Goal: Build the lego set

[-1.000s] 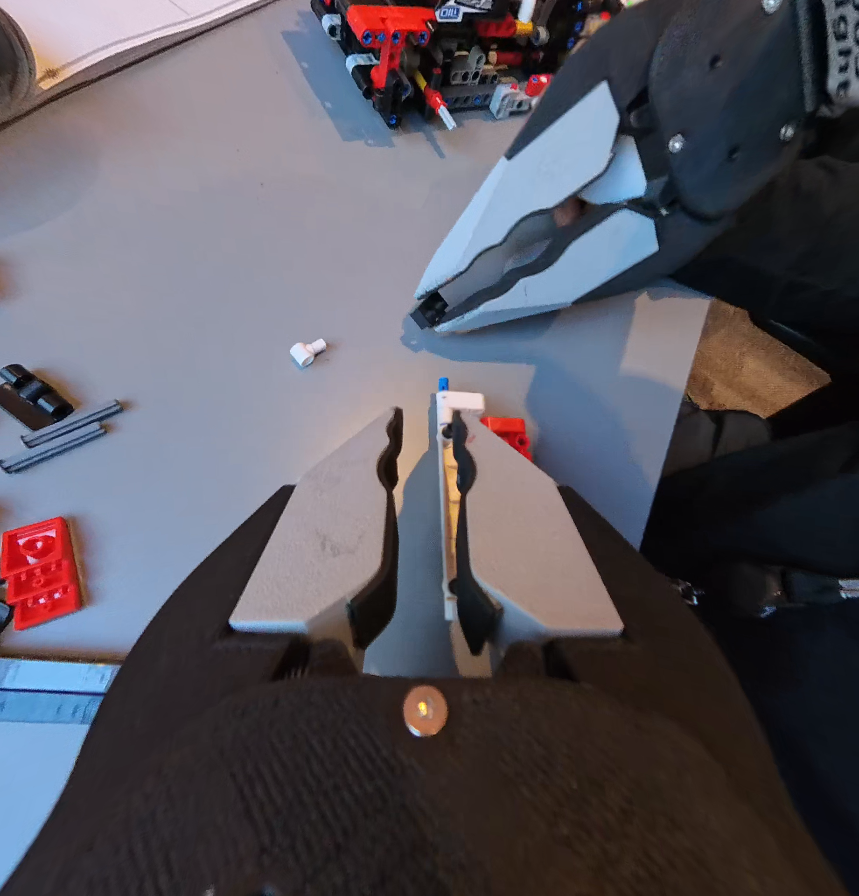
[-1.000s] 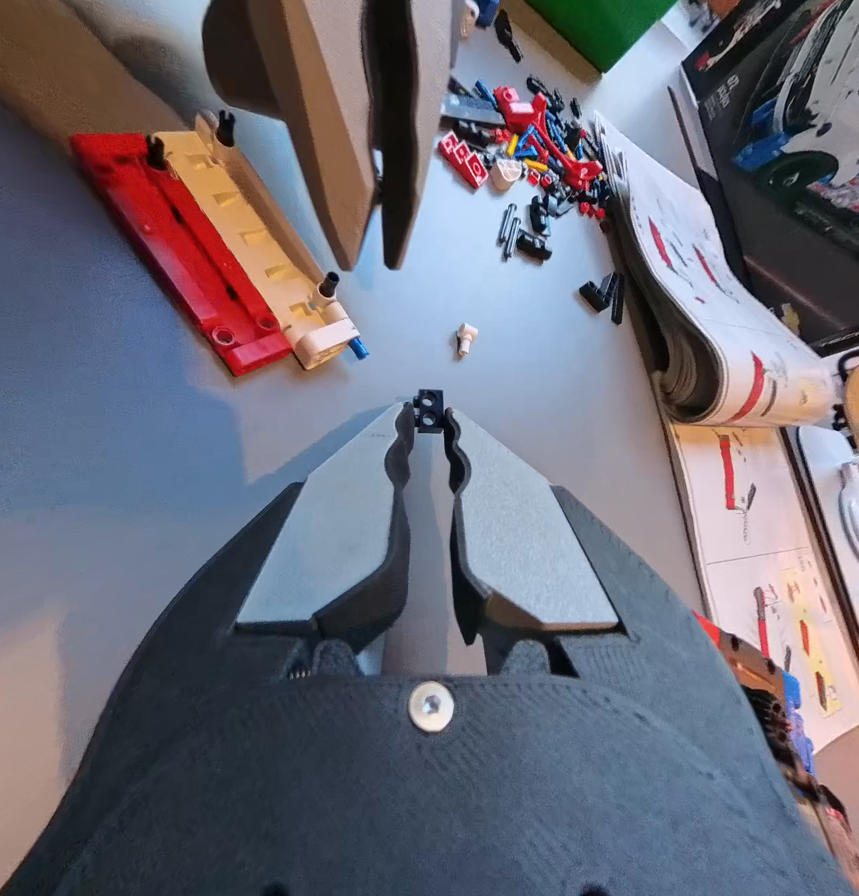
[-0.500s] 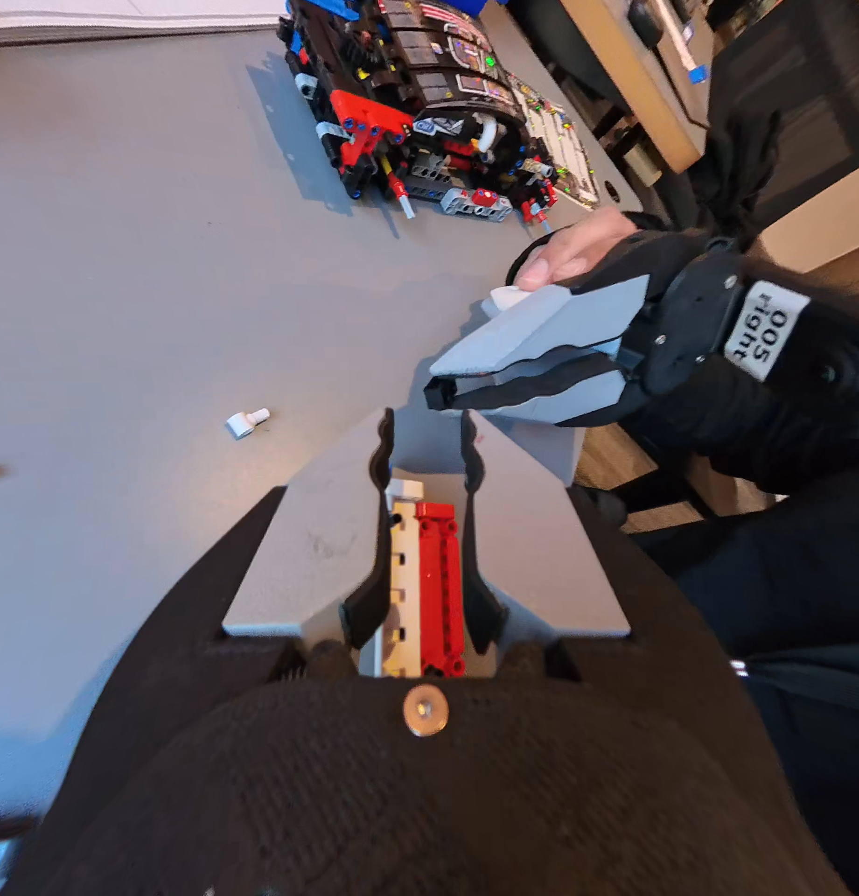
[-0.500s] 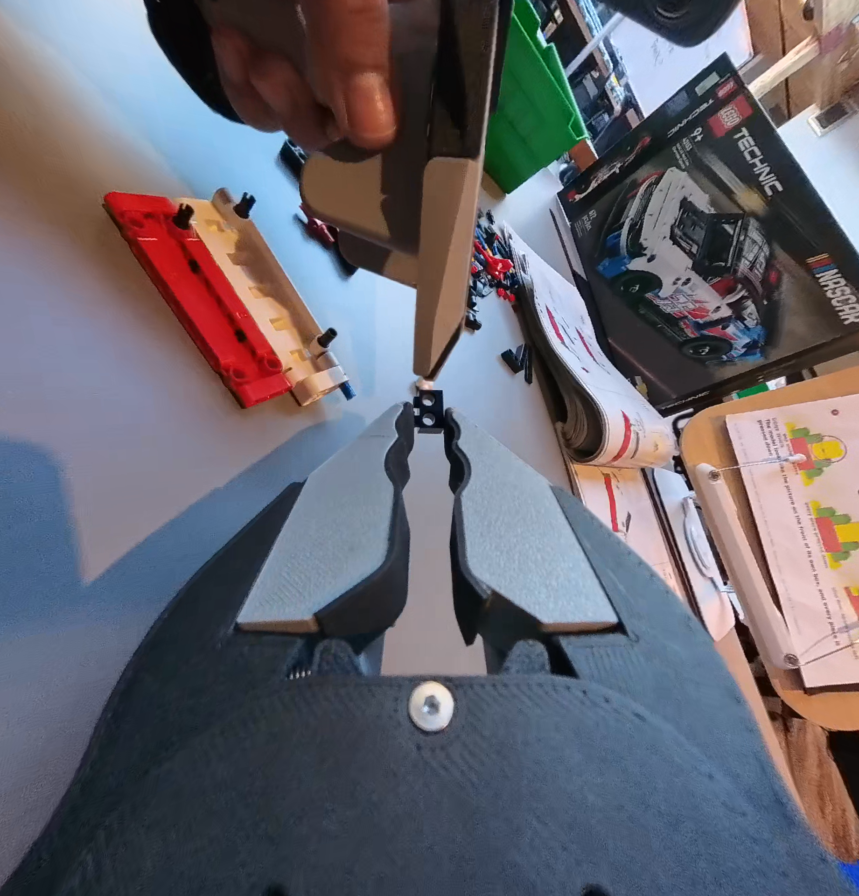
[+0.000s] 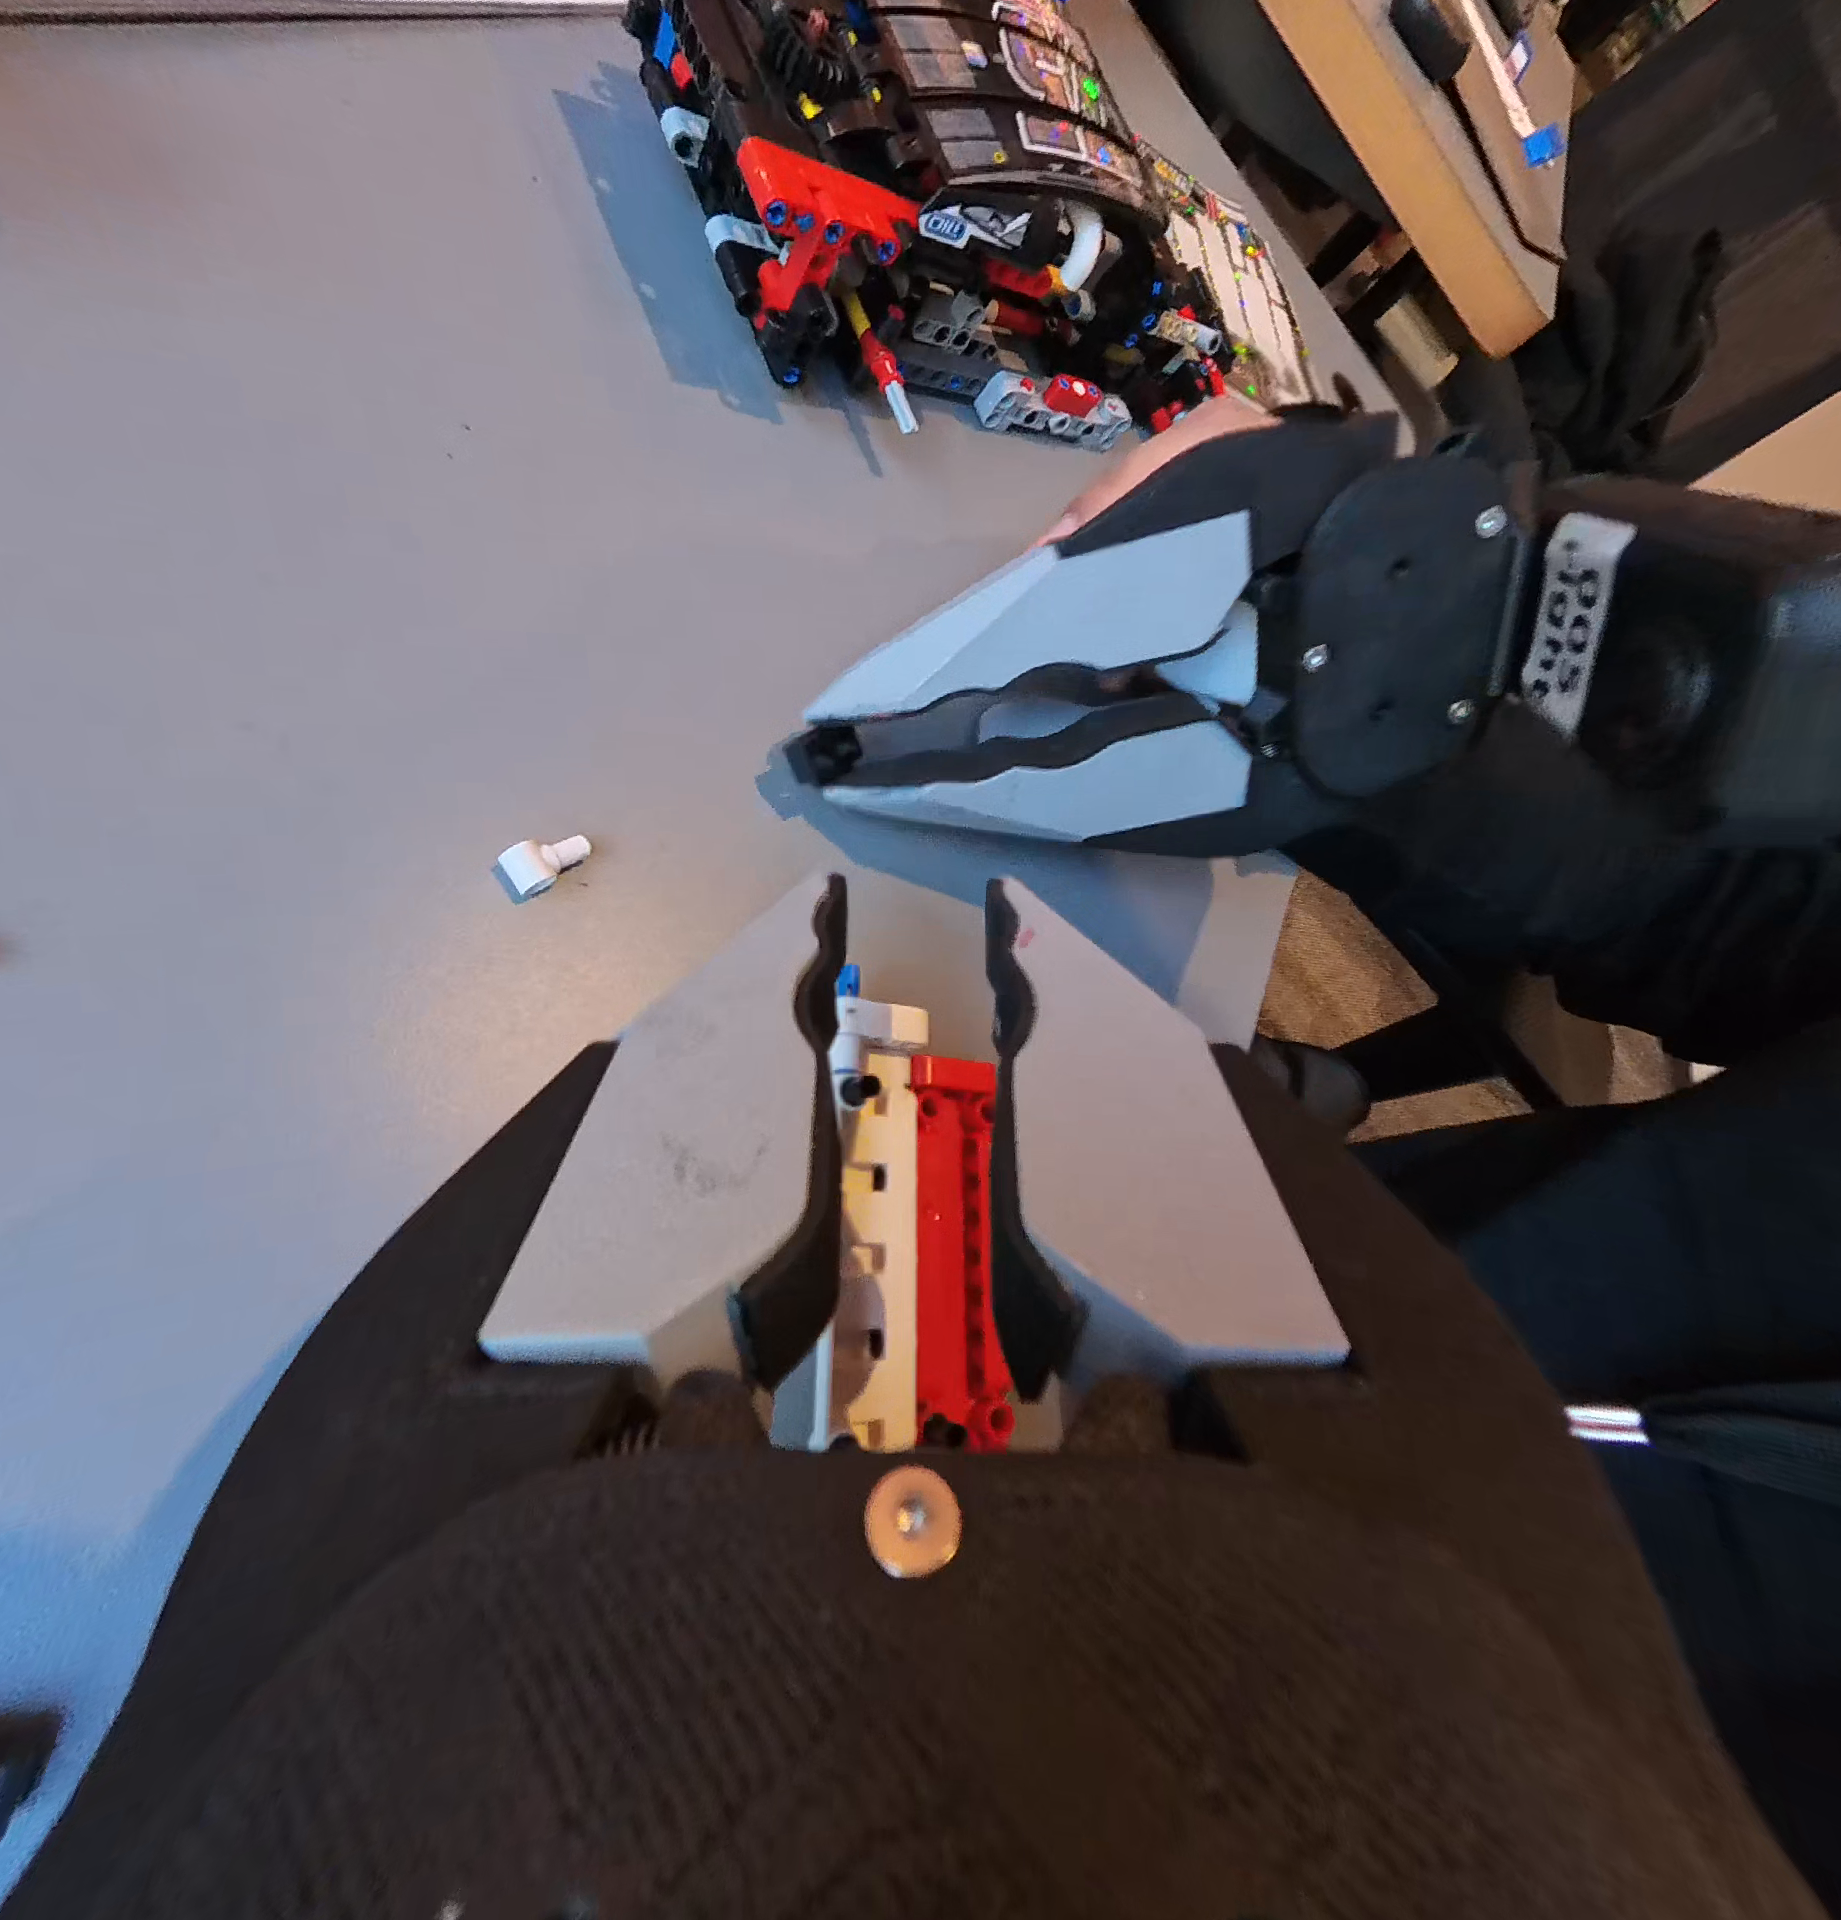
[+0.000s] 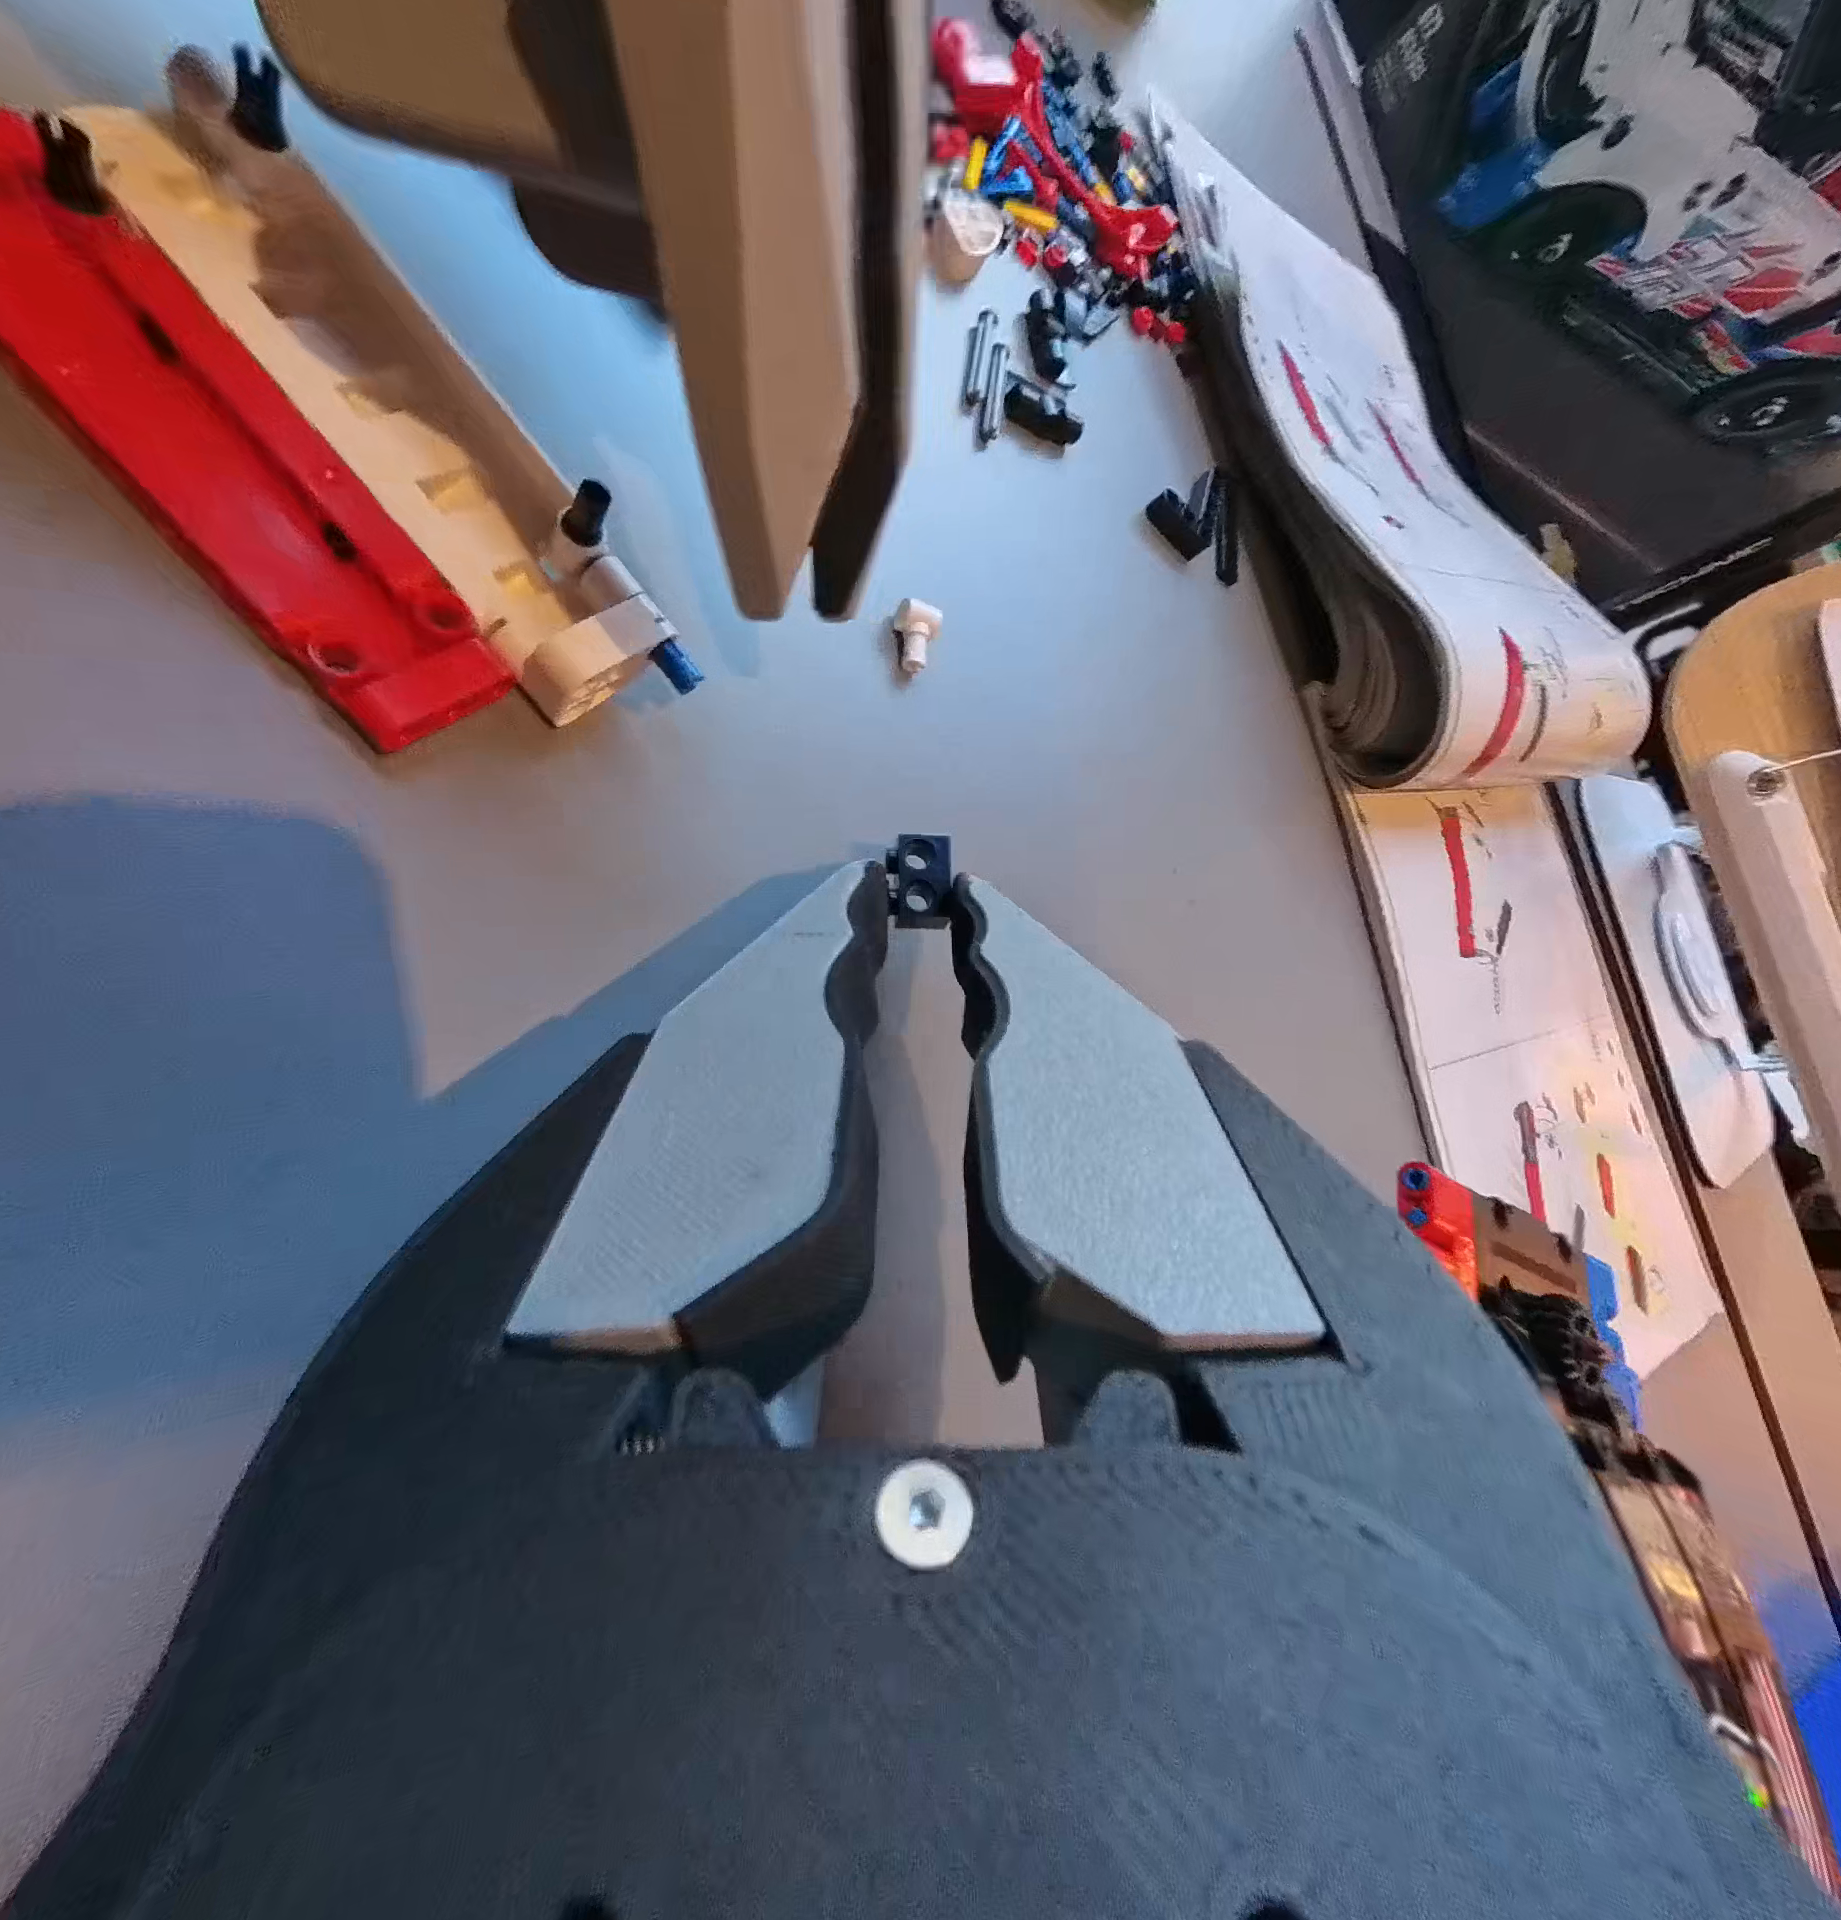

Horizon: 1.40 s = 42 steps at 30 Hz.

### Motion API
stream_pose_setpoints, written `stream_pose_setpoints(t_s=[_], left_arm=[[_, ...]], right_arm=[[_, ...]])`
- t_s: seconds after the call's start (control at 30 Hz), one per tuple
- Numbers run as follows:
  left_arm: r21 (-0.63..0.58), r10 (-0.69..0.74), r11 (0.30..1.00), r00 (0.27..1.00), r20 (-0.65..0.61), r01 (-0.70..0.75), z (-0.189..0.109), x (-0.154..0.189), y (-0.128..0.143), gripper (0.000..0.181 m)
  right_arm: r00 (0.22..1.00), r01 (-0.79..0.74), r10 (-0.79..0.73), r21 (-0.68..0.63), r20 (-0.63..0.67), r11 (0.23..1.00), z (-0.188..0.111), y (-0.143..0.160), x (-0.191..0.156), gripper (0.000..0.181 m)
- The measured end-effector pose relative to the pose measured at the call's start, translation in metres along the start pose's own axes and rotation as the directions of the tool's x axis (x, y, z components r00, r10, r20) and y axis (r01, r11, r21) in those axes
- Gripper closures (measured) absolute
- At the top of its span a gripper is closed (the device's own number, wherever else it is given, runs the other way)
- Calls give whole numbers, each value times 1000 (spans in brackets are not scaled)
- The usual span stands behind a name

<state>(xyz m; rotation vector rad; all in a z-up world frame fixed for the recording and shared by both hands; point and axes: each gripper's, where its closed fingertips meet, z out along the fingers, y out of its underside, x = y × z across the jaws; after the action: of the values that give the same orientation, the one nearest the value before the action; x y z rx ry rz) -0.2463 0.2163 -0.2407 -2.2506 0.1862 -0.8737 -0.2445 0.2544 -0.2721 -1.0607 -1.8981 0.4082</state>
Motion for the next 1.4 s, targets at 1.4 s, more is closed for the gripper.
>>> stream_pose_setpoints(t_s=[1.4], left_arm=[[74,642,763,742,-193,-642,-7,48,0,176]], right_arm=[[929,-243,62,475,364,846,-56,-66,-23,168]])
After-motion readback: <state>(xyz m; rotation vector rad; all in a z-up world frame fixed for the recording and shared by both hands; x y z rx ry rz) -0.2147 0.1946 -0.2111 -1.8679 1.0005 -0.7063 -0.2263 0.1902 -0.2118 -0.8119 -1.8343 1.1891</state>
